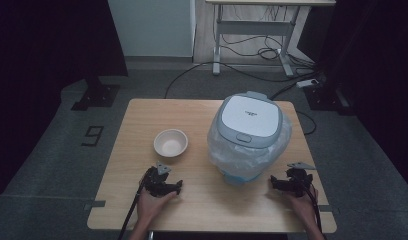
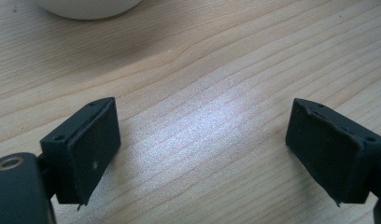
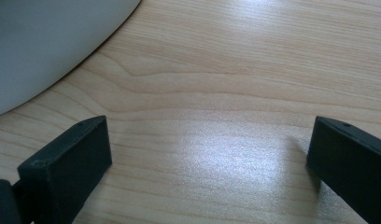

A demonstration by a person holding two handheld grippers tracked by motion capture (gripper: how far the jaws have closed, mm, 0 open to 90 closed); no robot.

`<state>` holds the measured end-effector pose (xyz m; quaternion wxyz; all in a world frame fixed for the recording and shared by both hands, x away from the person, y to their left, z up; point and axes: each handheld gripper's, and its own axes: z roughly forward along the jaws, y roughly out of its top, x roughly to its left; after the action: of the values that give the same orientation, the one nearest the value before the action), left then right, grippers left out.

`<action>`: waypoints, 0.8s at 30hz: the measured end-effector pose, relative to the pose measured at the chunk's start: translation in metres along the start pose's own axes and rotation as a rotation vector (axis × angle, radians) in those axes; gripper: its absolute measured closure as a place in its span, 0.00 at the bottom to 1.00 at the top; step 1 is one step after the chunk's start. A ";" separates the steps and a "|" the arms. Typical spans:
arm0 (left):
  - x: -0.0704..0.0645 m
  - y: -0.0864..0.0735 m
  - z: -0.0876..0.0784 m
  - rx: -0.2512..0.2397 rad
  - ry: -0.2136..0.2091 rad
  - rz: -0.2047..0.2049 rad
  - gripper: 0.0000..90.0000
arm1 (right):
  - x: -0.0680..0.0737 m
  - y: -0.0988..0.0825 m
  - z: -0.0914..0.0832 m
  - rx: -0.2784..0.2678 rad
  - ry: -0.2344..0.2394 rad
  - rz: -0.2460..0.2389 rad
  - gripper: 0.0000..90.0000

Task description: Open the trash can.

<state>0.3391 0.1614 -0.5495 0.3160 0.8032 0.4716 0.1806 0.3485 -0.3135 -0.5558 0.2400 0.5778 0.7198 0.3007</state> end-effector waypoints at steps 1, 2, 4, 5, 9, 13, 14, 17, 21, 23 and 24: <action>0.000 0.000 0.000 0.000 0.000 0.000 0.10 | 0.000 0.000 0.000 0.000 -0.001 0.001 0.00; 0.000 0.000 0.000 0.000 0.000 0.000 0.10 | 0.000 -0.001 -0.001 0.000 -0.001 0.003 0.00; 0.000 0.000 0.000 0.000 0.000 0.000 0.10 | 0.000 -0.001 -0.001 -0.001 0.000 0.002 0.00; 0.000 0.000 0.000 0.000 0.000 0.000 0.10 | 0.000 -0.001 -0.001 -0.002 0.002 -0.002 0.00; 0.000 0.000 0.000 0.000 0.000 0.002 0.10 | 0.000 -0.002 -0.003 -0.004 0.002 -0.002 0.01; 0.000 0.000 0.000 0.000 -0.002 0.003 0.10 | 0.000 -0.003 -0.003 -0.003 -0.009 0.009 0.00; 0.001 0.000 0.000 0.001 -0.002 0.004 0.10 | 0.000 -0.003 -0.003 -0.002 -0.012 0.011 0.00; 0.001 0.000 0.000 0.000 -0.005 0.006 0.10 | 0.000 -0.003 -0.003 0.001 -0.019 0.020 0.00; 0.002 0.000 0.000 -0.001 -0.006 0.007 0.10 | 0.001 -0.004 -0.004 -0.001 -0.028 0.030 0.00; 0.002 0.000 0.000 -0.001 -0.007 0.007 0.10 | 0.001 -0.004 -0.005 -0.003 -0.025 0.024 0.00; 0.002 0.000 0.000 -0.001 -0.007 0.008 0.10 | 0.000 -0.005 -0.005 -0.004 -0.023 0.023 0.01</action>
<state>0.3405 0.1627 -0.5495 0.3174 0.8055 0.4672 0.1791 0.3420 -0.3146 -0.5557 0.2461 0.5889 0.7098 0.2980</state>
